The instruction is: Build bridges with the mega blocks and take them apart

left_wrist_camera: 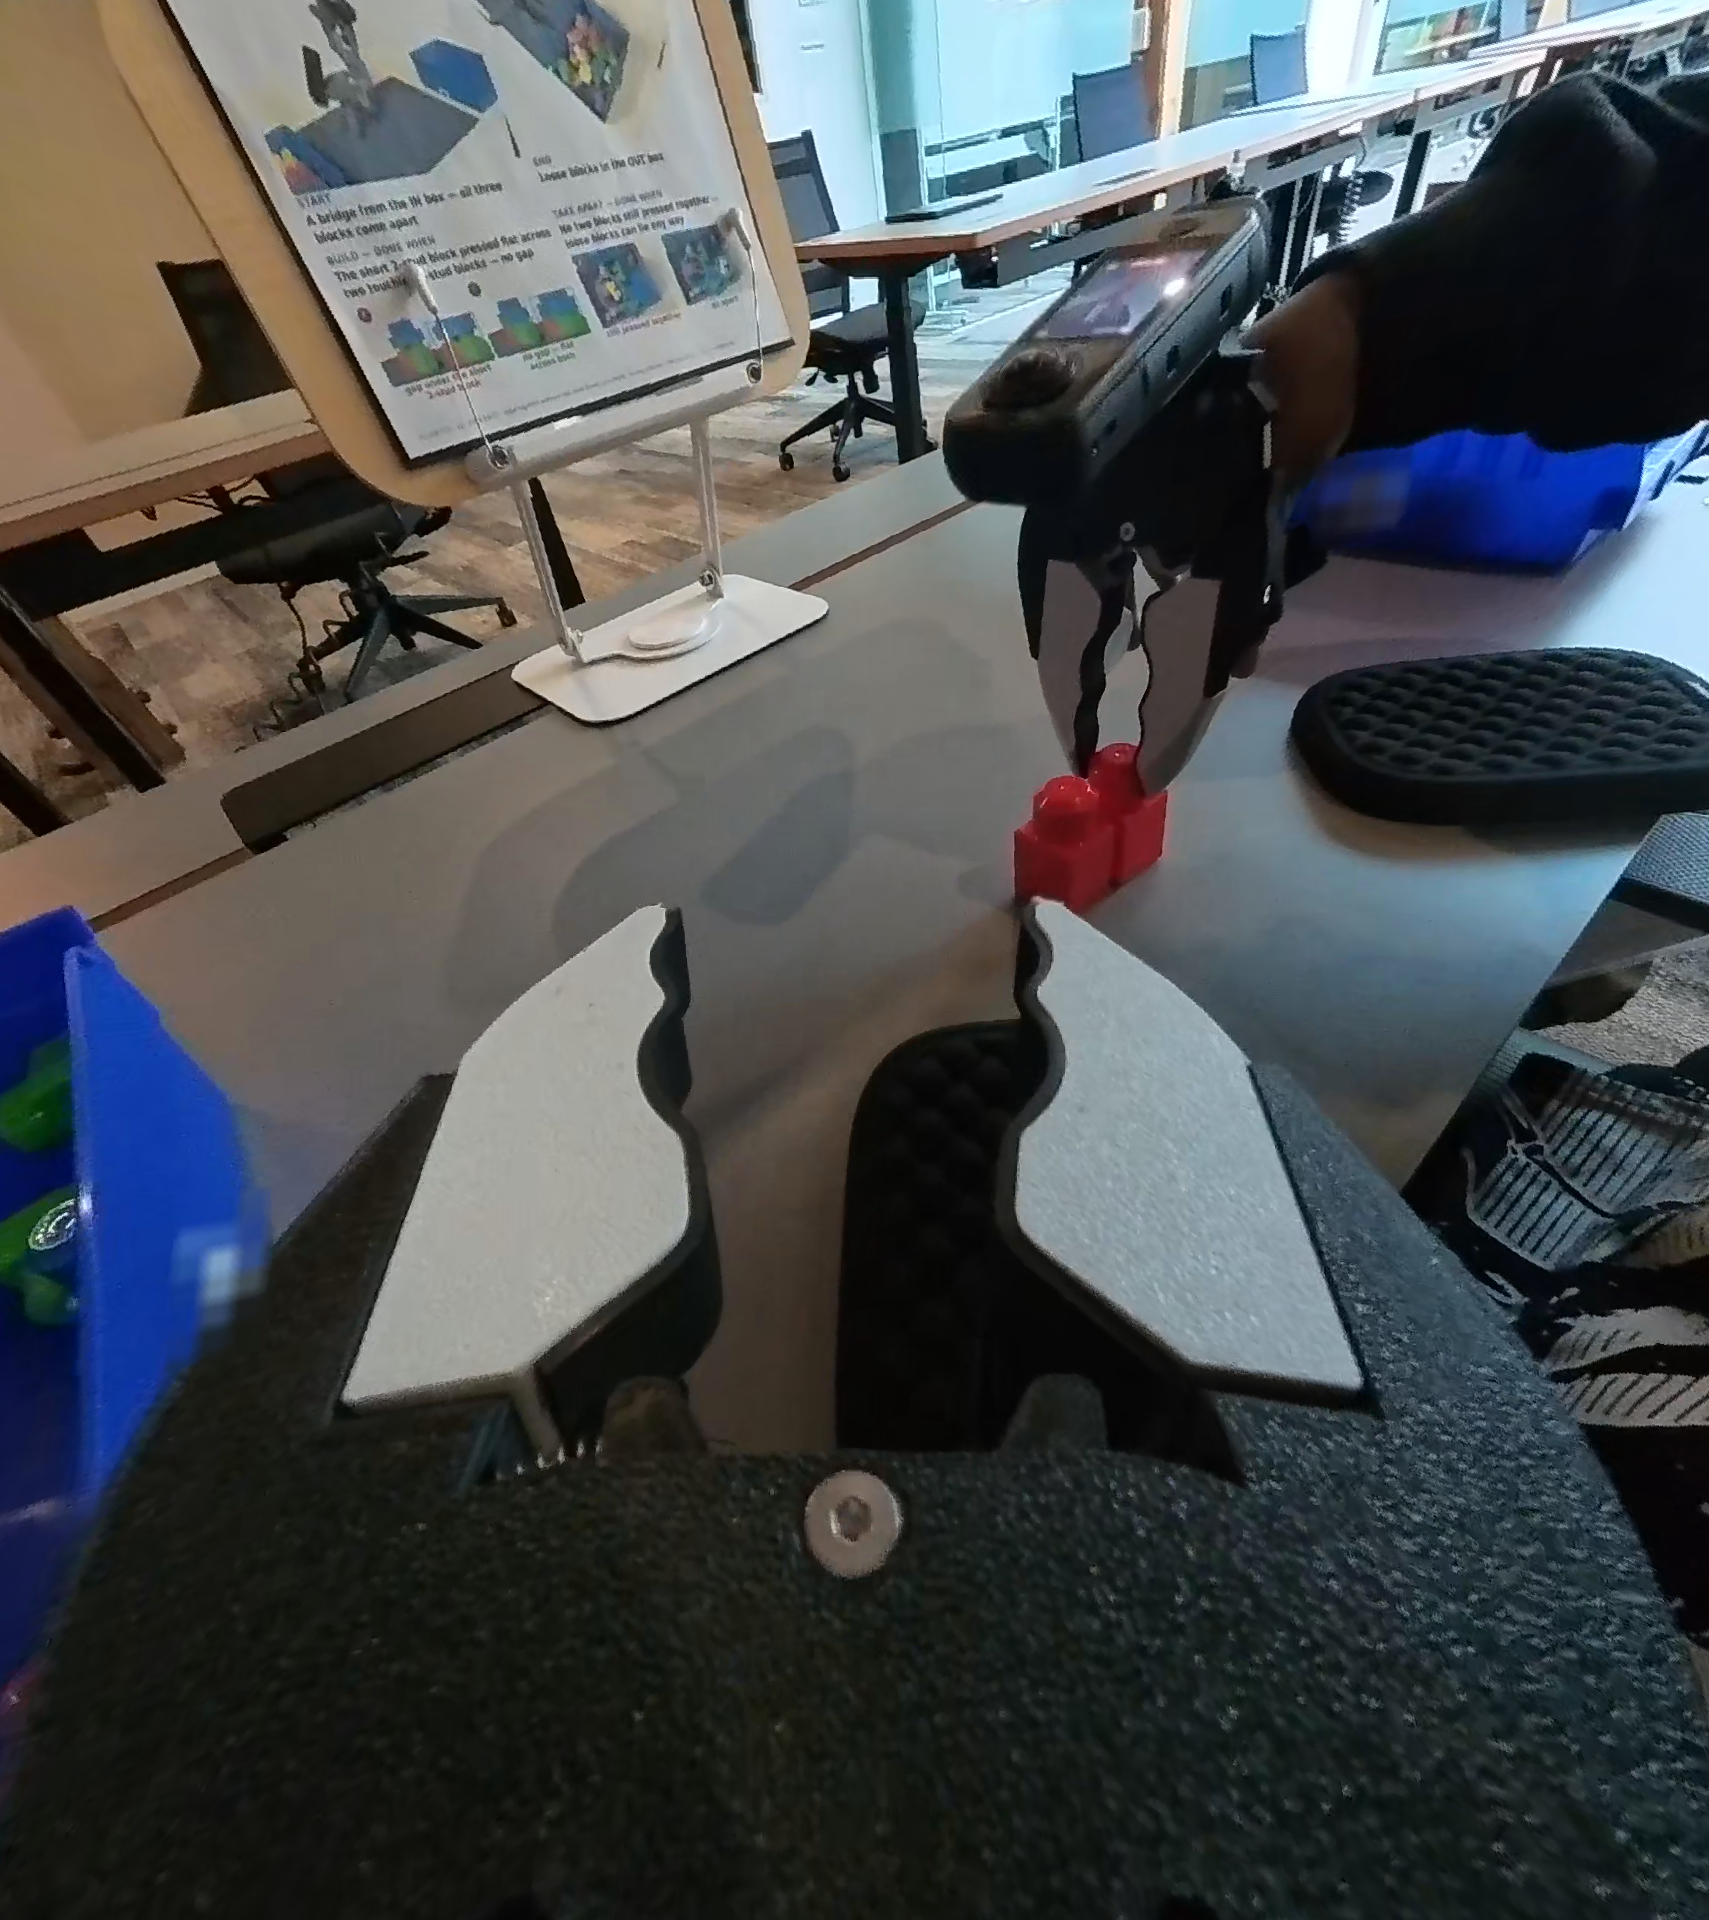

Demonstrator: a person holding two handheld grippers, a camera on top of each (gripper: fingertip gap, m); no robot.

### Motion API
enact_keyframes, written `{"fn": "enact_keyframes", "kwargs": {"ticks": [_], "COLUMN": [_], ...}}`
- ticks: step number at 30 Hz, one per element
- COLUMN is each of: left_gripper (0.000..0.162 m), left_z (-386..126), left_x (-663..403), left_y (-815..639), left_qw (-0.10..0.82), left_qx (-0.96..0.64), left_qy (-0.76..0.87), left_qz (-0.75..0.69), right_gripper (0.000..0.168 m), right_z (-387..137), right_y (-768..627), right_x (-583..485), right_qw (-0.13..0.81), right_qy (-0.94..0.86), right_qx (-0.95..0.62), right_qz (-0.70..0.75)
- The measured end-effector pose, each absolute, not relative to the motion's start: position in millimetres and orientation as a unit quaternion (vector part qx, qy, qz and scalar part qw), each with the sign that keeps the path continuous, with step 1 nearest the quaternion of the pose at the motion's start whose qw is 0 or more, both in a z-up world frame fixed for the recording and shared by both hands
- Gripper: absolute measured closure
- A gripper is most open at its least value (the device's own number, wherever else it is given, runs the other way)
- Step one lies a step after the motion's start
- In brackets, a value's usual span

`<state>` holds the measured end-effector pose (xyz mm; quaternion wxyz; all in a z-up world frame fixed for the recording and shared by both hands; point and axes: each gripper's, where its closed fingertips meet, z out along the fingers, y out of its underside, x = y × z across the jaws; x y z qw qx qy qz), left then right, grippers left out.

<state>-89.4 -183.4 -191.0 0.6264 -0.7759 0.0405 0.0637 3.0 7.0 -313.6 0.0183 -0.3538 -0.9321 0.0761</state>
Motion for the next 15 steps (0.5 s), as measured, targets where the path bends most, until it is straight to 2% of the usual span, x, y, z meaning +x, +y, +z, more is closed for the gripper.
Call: {"fn": "enact_keyframes", "kwargs": {"ticks": [15], "left_gripper": [0.102], "left_z": [-191.5], "left_x": [-86.9], "left_y": [-178.9], "left_qw": [0.619], "left_qx": [-0.781], "left_qy": [0.055], "left_qz": [0.066], "right_gripper": [0.140], "right_z": [-313.8], "right_y": [6.6], "right_x": [-0.2], "right_qw": [0.021], "right_qy": [-0.934], "right_qx": [-0.346], "right_qz": [0.090]}}
